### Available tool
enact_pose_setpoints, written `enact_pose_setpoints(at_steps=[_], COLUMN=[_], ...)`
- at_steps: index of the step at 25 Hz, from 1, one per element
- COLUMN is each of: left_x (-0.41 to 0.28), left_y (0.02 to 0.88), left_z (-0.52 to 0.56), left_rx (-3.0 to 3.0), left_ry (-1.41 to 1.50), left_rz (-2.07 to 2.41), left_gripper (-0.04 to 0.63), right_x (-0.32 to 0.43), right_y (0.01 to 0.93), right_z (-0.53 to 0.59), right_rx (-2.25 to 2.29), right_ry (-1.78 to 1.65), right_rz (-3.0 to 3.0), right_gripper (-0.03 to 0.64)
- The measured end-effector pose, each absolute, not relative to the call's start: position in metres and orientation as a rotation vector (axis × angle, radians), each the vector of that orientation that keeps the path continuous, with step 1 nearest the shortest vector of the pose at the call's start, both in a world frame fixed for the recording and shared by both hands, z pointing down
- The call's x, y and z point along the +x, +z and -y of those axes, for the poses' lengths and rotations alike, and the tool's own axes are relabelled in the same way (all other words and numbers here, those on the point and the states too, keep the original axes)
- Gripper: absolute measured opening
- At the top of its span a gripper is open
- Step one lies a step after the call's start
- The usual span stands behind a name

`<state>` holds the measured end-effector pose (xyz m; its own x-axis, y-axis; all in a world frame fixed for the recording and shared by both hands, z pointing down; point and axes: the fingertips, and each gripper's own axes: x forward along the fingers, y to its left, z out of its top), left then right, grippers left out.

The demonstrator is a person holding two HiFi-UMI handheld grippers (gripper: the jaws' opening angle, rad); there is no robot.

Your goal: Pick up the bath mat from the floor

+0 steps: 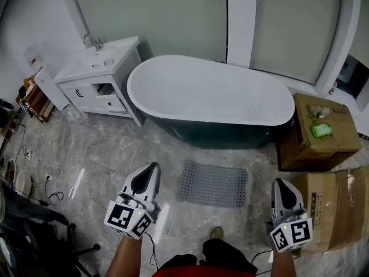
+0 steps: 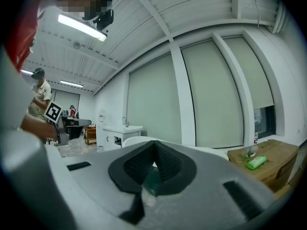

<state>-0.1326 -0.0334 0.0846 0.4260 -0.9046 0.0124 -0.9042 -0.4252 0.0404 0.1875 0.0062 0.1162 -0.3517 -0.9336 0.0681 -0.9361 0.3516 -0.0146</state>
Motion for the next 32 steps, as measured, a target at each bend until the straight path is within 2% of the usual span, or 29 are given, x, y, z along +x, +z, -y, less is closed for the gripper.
enact_pose_setpoints(at_steps=[13,32], left_x=[-0.137,-0.163], left_y=[0.164,0.402], left_z=[0.107,0.176], left_rx=[2.509,2.377], left_ry=[0.107,0.332], left_rz=[1.7,1.535], left_gripper=[0.011,0.012], right_x=[0.199,0.206], right_y=[0.184,0.383], right_z=[0.062,0.123], right_rx=[1.703,1.734], right_ry=[0.191,0.386], right_rz=[2.493,2.29], right_gripper=[0.003,0.005])
